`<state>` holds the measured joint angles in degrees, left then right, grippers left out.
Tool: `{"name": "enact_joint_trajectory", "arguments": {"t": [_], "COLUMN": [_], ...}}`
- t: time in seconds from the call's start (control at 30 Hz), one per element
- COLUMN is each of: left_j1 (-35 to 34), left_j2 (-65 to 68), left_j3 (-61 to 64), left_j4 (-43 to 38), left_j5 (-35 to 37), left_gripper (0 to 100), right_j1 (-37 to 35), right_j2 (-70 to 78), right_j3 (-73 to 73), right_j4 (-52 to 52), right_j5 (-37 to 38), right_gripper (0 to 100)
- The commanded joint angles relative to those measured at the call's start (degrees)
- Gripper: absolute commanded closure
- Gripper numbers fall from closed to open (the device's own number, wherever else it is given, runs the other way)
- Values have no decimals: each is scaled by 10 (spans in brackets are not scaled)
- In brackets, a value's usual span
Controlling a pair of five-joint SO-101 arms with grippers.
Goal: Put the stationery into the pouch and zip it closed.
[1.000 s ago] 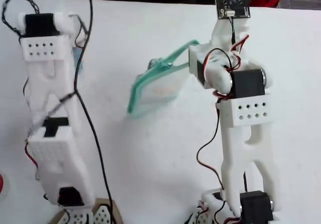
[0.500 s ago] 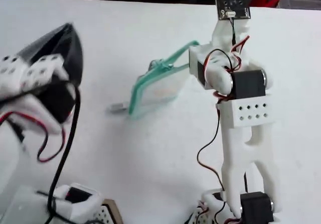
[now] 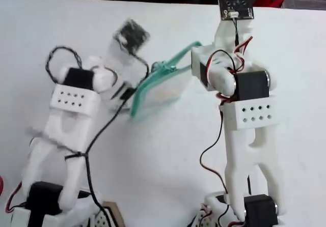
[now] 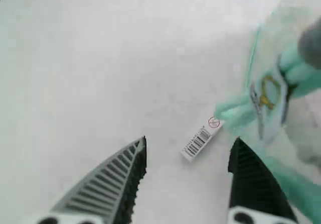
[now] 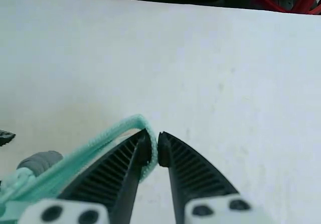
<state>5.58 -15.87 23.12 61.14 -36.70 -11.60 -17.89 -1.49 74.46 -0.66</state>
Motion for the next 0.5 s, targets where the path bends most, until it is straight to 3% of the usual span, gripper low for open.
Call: {"name": "enact_joint_trajectory", "arguments": {"t": [0.0,0.23,0.37,0.47], "left_j1": [-7,-7,-4,-6], "left_j2": [4,36,115,185], "left_j3": [68,104,100,57], "left_j4": [-85,-91,-165,-172], "left_j5": [-135,-222,-230,-230], "left_gripper": [733,733,733,733], "right_j1": [2,31,30,30], "right_j2": [8,8,7,7], "right_j3": [7,4,5,5], "right_j4": [-9,-10,-10,-10], "right_j5": [2,2,2,2], "right_gripper": [979,978,978,978]}}
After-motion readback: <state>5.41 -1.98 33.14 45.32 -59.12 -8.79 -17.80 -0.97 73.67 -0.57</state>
